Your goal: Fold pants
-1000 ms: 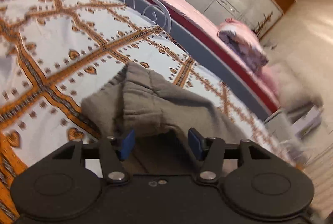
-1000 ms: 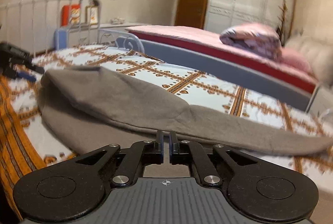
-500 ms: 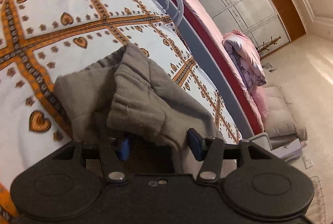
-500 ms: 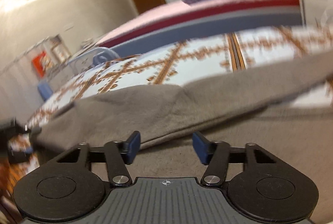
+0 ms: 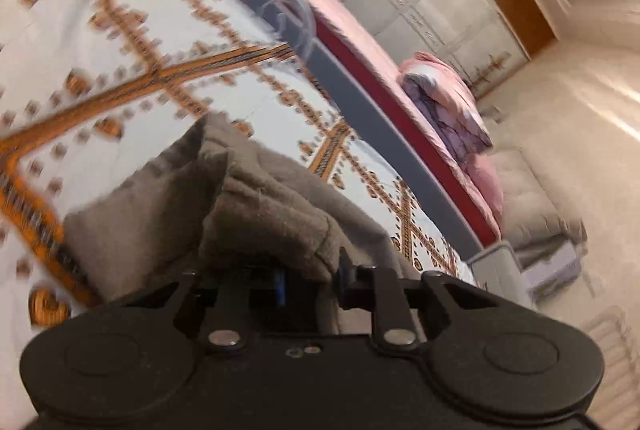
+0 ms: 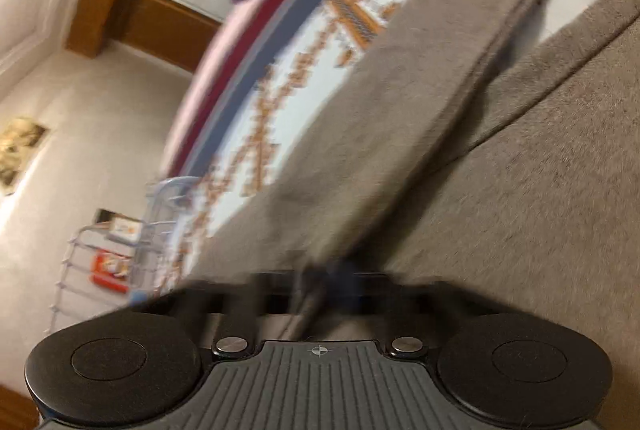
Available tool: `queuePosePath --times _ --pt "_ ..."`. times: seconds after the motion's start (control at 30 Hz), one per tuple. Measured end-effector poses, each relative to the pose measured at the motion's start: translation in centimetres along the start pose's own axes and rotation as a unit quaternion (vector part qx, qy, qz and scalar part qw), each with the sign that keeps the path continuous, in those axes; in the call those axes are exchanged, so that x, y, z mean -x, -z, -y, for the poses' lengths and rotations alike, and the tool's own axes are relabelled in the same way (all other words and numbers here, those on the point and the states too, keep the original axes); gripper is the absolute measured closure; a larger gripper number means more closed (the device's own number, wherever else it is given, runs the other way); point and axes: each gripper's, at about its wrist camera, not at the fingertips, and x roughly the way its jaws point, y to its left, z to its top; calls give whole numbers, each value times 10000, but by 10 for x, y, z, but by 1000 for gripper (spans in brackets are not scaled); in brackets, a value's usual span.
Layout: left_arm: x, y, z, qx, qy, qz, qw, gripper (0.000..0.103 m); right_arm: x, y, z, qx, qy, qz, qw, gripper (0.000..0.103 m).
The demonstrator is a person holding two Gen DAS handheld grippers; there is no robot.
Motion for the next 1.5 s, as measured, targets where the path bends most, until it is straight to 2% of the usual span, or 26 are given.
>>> queuePosePath --times 0.03,0.1,0.23,0.27,0.33,0.37,0.43,0.5,0.53,0.57,0.63,0.67,0.77,0.83,0.87,0.9,0.97,1.0,1.07,1.1,1.13,1.2,1.27,1.3,1.4,1.5 --pt "-2 -6 3 -265 103 -2 9996 94 2 -2 -4 136 10 29 9999 98" --pt "-3 -22 8 -675 207 27 9975 95 22 -2 -30 915 -120 301 9953 98" --pt "29 -52 15 -851 866 439 9916 95 82 11 -75 1938 -627 715 9764 98" --pt "38 -49 13 -982 904 449 9900 95 97 18 -81 2196 -690 791 9699 98" --pt "37 -33 -2 -1209 441 99 9916 95 116 41 -81 2444 -730 845 9632 98" --pt "30 -21 -14 -1210 157 -168 9924 95 120 54 -72 2480 -683 802 9630 98" --pt "14 3 -37 -1275 -431 -716 9883 95 101 80 -47 2429 -307 332 9690 98" --pt "16 15 -47 -1232 -346 -712 9892 95 74 98 -17 2211 184 -363 9744 98" --pt "18 12 -46 -1200 -317 -701 9898 94 70 100 -5 2027 241 -423 9780 98" --pt "19 9 -42 -1208 -321 -705 9896 93 77 97 5 1774 11 -280 9837 97" --pt "16 9 -36 -1341 -436 -746 9872 91 83 89 14 1417 21 -123 9898 87" --pt "14 10 -35 -1325 -444 -730 9875 90 82 85 14 1325 30 -75 9912 85" --pt "11 11 -41 -1060 -412 -675 9912 89 80 73 18 1017 36 -87 9948 86" --pt "11 4 -44 -1001 -404 -664 9919 94 77 67 24 780 -12 -106 9969 91" --pt "16 -2 -44 -921 -230 -499 9942 94 77 62 23 818 70 -92 9966 97" --pt "27 -6 -42 -861 87 -217 9960 94 83 60 20 932 37 -21 9956 97" --pt "38 -10 -39 -955 210 -19 9952 94 98 64 -1 1282 -175 215 9914 97" --pt "38 -10 -40 -1015 154 -51 9947 94 108 65 -6 1471 -242 303 9884 97" --pt "28 -5 -42 -1238 -209 -327 9915 94 117 70 -7 1586 -357 309 9862 97" --pt "19 1 -46 -1374 -448 -564 9879 94 114 75 -4 1681 -272 204 9852 97" --pt "16 6 -48 -1434 -540 -633 9862 94 106 81 0 1774 -93 45 9841 97" --pt "21 3 -48 -1355 -491 -554 9880 94 83 87 21 1561 248 -381 9867 97" --pt "28 4 -40 -1499 -425 -406 9869 95 88 88 30 1365 28 -253 9903 97" --pt "31 6 -35 -1657 -430 -327 9847 95 91 88 27 1442 52 -218 9893 97" --pt "23 16 -38 -1828 -752 -533 9788 93 103 94 23 1685 -79 -30 9857 97" --pt "26 10 -34 -1658 -790 -494 9818 89 83 94 23 1794 210 -314 9831 97"
